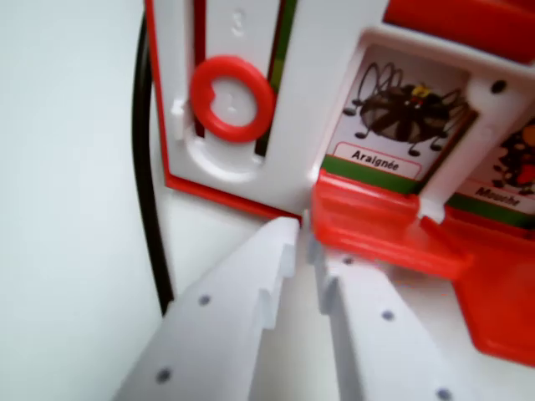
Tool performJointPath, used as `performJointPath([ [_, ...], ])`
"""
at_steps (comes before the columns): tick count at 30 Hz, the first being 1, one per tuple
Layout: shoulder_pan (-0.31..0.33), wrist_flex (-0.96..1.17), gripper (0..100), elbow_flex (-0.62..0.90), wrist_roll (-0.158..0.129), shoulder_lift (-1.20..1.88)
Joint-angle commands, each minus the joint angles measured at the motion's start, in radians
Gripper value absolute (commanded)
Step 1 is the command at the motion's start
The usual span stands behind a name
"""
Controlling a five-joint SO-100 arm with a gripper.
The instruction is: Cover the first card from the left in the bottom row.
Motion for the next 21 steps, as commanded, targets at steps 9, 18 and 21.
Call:
performJointPath([
  [9,0.038,-0.014,0,-0.133,-0.018,0.015],
  [18,0.04,-0.006,0,-0.173,-0.023,-0.003],
  [21,0.038,-0.003,0,-0.183,-0.021,-0.008],
])
